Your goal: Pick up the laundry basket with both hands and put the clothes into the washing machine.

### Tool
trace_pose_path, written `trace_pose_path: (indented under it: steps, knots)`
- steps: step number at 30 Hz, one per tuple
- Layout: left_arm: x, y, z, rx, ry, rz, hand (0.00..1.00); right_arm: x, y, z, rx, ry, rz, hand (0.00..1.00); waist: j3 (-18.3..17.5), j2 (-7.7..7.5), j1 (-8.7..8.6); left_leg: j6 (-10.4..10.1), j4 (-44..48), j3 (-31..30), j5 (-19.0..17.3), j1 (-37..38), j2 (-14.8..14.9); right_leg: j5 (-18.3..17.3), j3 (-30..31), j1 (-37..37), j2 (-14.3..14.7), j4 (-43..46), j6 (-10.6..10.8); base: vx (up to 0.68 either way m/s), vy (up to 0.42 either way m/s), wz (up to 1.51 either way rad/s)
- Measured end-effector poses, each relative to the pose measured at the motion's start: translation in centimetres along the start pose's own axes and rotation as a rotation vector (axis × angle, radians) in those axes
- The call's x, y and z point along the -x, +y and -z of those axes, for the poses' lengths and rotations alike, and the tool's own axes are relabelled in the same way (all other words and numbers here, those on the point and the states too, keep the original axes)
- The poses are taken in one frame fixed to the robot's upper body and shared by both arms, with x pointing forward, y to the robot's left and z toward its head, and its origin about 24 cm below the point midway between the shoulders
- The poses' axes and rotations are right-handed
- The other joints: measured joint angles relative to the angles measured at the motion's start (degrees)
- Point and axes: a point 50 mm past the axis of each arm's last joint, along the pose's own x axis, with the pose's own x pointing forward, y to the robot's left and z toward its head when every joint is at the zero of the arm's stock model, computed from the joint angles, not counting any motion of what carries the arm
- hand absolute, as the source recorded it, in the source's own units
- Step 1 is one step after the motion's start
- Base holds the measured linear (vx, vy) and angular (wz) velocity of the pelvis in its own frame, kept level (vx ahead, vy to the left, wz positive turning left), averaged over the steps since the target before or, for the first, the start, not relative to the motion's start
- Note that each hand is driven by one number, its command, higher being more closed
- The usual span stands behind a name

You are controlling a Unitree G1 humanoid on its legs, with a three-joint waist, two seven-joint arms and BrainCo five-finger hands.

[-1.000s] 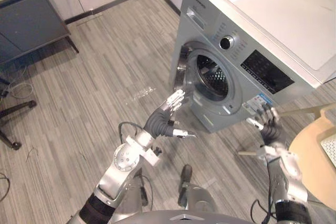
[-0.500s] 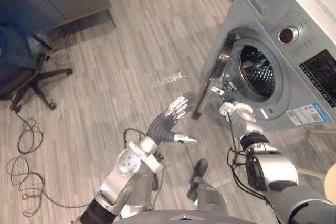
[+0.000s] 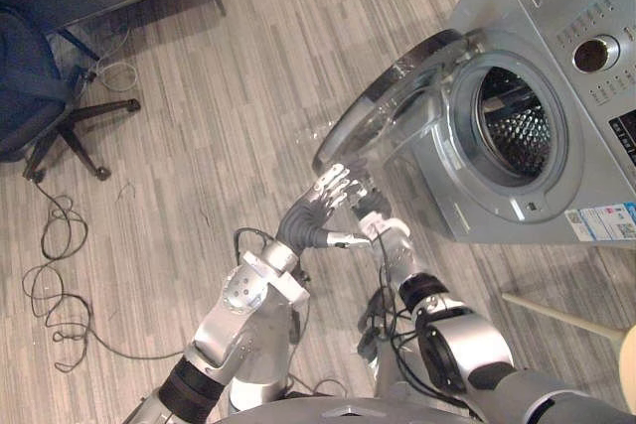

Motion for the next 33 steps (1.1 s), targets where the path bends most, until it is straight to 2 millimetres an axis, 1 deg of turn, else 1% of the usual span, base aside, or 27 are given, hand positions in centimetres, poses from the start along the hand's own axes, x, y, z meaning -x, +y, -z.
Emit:
trace_pose_path:
  steps: [1,3,4,6,7,9,11,13,14,16,17,18,19,20,21,22,23,24,25,26,27,28,30,31,33]
  knots:
    - [-0.1,0.1,0.1,-0.002,0.005,-0.006,0.00,0.2,-0.4,0.3,0.013,0.007,0.007,0.00,0.00,0.00,-0.11,-0.04,0.00,0.02,-0.04,0.13,0.00,-0.27,0.02,-0.02,-0.08,0.34,-0.06,0.06,-0.043,0.00]
    - [-0.2,0.6,0.8,-0.007,0.036,-0.025,0.00,1.2,-1.9,1.4,0.034,0.036,0.046,0.00,0.14,-0.22,-1.29,-0.28,-0.02,0.25,-0.23,0.81,0.07,-1.01,0.35,-0.06,-0.28,1.55,-0.05,0.03,-0.045,-0.05]
    - [-0.2,0.7,1.0,-0.007,0.046,-0.029,0.00,1.5,-2.3,1.7,0.044,0.047,0.057,0.00,0.20,-0.31,-1.50,-0.36,-0.03,0.50,-0.33,1.10,0.08,-1.17,0.64,-0.08,-0.34,1.86,-0.08,0.02,-0.045,-0.18]
    - [-0.1,0.9,1.7,-0.003,0.075,-0.042,0.00,2.7,-4.3,2.5,0.089,0.080,0.106,0.00,0.60,-0.97,-2.77,-0.59,-0.04,1.58,-0.94,2.00,0.19,-1.55,1.85,-0.24,-0.44,2.64,-0.06,0.01,-0.053,-0.23]
    - [-0.1,0.9,1.8,-0.004,0.078,-0.040,0.00,3.1,-4.8,2.7,0.098,0.087,0.119,0.00,0.65,-1.14,-3.10,-0.55,-0.04,1.69,-1.13,2.02,0.24,-1.66,2.09,-0.36,-0.40,2.64,-0.14,0.00,-0.052,-0.24]
    - [-0.5,1.1,2.3,-0.016,0.105,-0.028,0.00,4.3,-6.3,3.7,0.113,0.119,0.165,0.00,1.09,-2.24,-3.91,-0.57,-0.05,3.13,-1.32,1.92,0.49,-1.57,3.44,-1.65,-0.27,2.67,-0.28,0.00,-0.051,-0.33]
    - [-0.9,1.4,2.8,-0.033,0.136,-0.016,0.00,5.0,-7.0,4.4,0.127,0.155,0.184,0.00,1.38,-2.81,-4.40,-0.53,-0.04,3.73,-1.35,1.71,0.70,-1.00,4.26,-2.14,0.10,2.47,-0.38,0.01,-0.049,-0.28]
    - [-1.9,1.8,3.6,-0.062,0.196,0.009,0.00,6.2,-8.0,5.7,0.124,0.206,0.216,0.00,1.93,-3.81,-5.45,-0.51,-0.03,4.71,-1.33,1.18,0.97,-0.31,4.92,-3.12,0.41,1.97,-0.65,0.03,-0.055,-0.23]
    - [-2.2,1.9,3.7,-0.068,0.211,0.019,0.00,6.4,-8.2,6.0,0.131,0.219,0.219,0.00,1.97,-4.01,-5.82,-0.46,-0.03,4.77,-1.27,0.85,1.00,-0.20,5.00,-3.47,0.46,1.90,-0.68,0.03,-0.045,-0.15]
    - [-3.5,2.7,3.8,-0.110,0.260,0.067,0.00,7.0,-8.6,6.6,0.185,0.266,0.215,0.00,2.68,-5.24,-6.86,-0.24,-0.01,5.59,-1.08,-0.17,1.14,0.47,5.98,-4.98,0.74,1.59,-0.81,0.02,-0.039,-0.20]
    - [-3.9,3.0,3.9,-0.112,0.275,0.077,0.00,7.0,-8.6,6.7,0.195,0.276,0.213,0.00,2.97,-5.75,-6.97,-0.24,0.00,6.14,-1.08,-0.25,1.18,0.67,6.24,-5.33,0.74,1.58,-0.82,0.01,-0.034,-0.28]
    - [-4.7,3.8,4.0,-0.133,0.309,0.091,0.00,7.2,-8.5,6.9,0.214,0.287,0.199,0.00,3.46,-6.63,-7.36,-0.20,0.38,6.47,-1.07,-0.90,1.22,1.28,6.68,-6.06,0.79,1.31,-0.89,0.01,-0.031,-0.24]
    - [-5.7,5.0,3.9,-0.169,0.337,0.084,0.00,7.1,-8.3,7.0,0.218,0.288,0.182,0.00,4.00,-7.63,-8.09,0.00,0.84,6.69,-0.93,-1.86,1.29,1.75,6.99,-6.77,0.91,0.87,-0.96,0.00,-0.029,-0.20]
    - [-6.1,5.8,3.8,-0.187,0.353,0.071,0.00,7.1,-8.1,7.0,0.218,0.289,0.172,0.00,4.25,-8.25,-8.47,0.02,1.30,7.02,-0.91,-2.40,1.39,2.15,7.46,-7.26,1.03,0.72,-0.99,0.00,-0.024,-0.26]
    - [-7.1,7.5,3.3,-0.236,0.382,0.039,0.00,6.9,-7.7,7.0,0.228,0.291,0.145,0.00,4.86,-9.46,-8.62,0.11,1.45,7.98,-0.98,-3.16,1.57,2.89,8.11,-8.30,1.24,0.22,-1.10,-0.01,-0.020,-0.27]
    - [-7.5,8.7,2.9,-0.268,0.398,0.014,0.00,6.8,-7.5,6.9,0.231,0.289,0.135,0.00,5.04,-9.80,-8.78,0.13,1.47,8.08,-0.98,-3.79,1.63,3.28,8.35,-8.87,1.41,-0.25,-1.19,-0.04,-0.030,-0.30]
    - [-8.4,10.7,1.7,-0.312,0.407,-0.045,0.00,6.6,-7.2,6.8,0.235,0.281,0.122,0.00,5.21,-10.32,-9.21,0.15,1.47,8.51,-0.94,-5.41,1.79,4.33,8.65,-10.31,1.69,-1.15,-1.31,-0.05,-0.034,-0.32]
    - [-9.2,13.3,-0.6,-0.376,0.398,-0.134,0.00,6.5,-6.8,6.7,0.239,0.272,0.106,0.00,5.57,-10.99,-9.62,0.47,1.45,9.49,-0.66,-7.15,1.95,5.63,9.45,-12.09,2.08,-2.50,-1.49,-0.04,-0.035,-0.31]
    - [-9.4,14.4,-1.6,-0.416,0.397,-0.167,0.00,6.4,-6.7,6.6,0.237,0.269,0.103,0.00,5.80,-11.14,-9.91,0.53,1.40,9.61,-0.51,-7.68,1.97,6.22,9.50,-12.41,2.22,-3.27,-1.48,-0.01,-0.026,-0.27]
    - [-9.4,15.7,-3.0,-0.486,0.401,-0.209,0.00,6.4,-6.7,6.7,0.229,0.267,0.101,0.00,5.98,-11.33,-10.53,0.87,1.30,9.80,-0.15,-8.45,2.01,6.94,9.57,-12.90,2.43,-4.29,-1.57,0.00,-0.029,-0.17]
    - [-9.5,17.5,-5.0,-0.566,0.401,-0.272,0.00,6.4,-6.6,6.8,0.224,0.267,0.100,0.00,6.22,-11.77,-10.86,0.88,1.13,10.36,-0.01,-9.18,2.10,7.86,9.94,-13.51,2.69,-5.44,-1.56,0.01,-0.025,-0.19]
    - [-9.7,18.2,-6.1,-0.604,0.400,-0.301,0.00,6.4,-6.5,6.8,0.222,0.263,0.098,0.00,6.39,-12.07,-10.93,0.98,1.13,10.83,0.06,-9.52,2.18,8.36,10.29,-13.86,2.83,-5.97,-1.61,0.02,-0.030,-0.21]
    - [-10.8,20.0,-11.0,-0.729,0.344,-0.416,0.00,6.6,-5.8,6.5,0.214,0.201,0.098,0.00,6.85,-12.62,-11.23,0.86,1.13,11.24,0.17,-11.91,2.47,9.80,10.61,-15.33,3.28,-8.00,-1.70,0.02,-0.022,-0.11]
    - [-11.1,20.2,-12.4,-0.755,0.319,-0.442,0.00,6.6,-5.5,6.4,0.212,0.182,0.096,0.00,7.00,-12.91,-11.25,0.84,1.13,11.45,0.23,-12.45,2.62,10.04,10.67,-15.89,3.36,-8.17,-1.79,0.01,-0.021,-0.09]
    - [-11.3,20.9,-17.6,-0.868,0.210,-0.549,0.00,6.7,-4.5,6.4,0.201,0.128,0.103,0.00,7.84,-14.51,-11.72,0.85,1.38,12.34,0.27,-14.09,3.23,10.36,10.91,-17.66,3.71,-8.37,-1.95,0.01,-0.025,-0.16]
